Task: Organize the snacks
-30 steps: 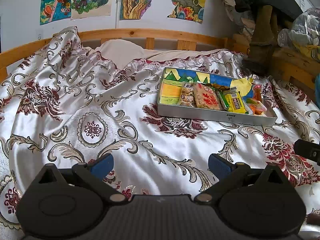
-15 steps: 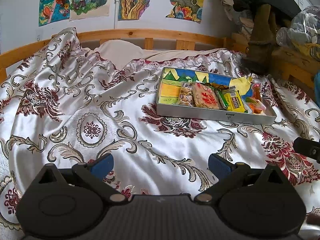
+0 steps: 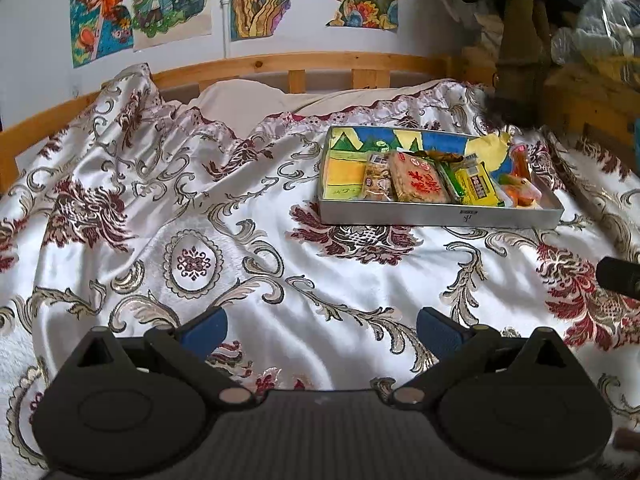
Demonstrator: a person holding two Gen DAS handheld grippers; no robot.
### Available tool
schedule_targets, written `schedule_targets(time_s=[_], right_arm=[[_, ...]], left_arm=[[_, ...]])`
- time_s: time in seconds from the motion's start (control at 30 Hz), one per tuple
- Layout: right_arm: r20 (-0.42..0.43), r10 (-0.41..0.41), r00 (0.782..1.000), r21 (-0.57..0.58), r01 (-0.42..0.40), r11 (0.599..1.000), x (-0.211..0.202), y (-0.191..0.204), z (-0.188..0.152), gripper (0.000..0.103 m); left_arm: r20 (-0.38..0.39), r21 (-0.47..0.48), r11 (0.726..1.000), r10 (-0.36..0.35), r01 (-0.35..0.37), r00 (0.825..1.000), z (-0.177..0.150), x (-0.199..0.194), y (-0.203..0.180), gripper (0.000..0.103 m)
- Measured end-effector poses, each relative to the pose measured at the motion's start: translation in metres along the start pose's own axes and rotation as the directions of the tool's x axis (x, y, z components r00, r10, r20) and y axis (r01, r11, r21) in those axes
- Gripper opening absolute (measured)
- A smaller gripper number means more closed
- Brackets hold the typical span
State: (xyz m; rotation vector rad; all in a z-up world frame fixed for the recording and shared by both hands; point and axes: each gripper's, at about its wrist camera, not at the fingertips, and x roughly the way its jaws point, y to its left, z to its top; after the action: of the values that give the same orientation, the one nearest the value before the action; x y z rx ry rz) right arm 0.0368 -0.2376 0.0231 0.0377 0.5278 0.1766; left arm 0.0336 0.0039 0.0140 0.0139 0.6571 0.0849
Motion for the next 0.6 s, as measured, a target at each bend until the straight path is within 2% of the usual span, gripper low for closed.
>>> schedule_targets(time_s=[0.6], right_arm=[[-0.006,0.000,1.000,-0.003,0.000,1.000,0.0026,0.0006,-0.0020,0.102]], left_arm=[[0.012,0.035,0.999,-0.006,0.006,1.000,-0.0015,-0.0016,-0.0025,0.103]])
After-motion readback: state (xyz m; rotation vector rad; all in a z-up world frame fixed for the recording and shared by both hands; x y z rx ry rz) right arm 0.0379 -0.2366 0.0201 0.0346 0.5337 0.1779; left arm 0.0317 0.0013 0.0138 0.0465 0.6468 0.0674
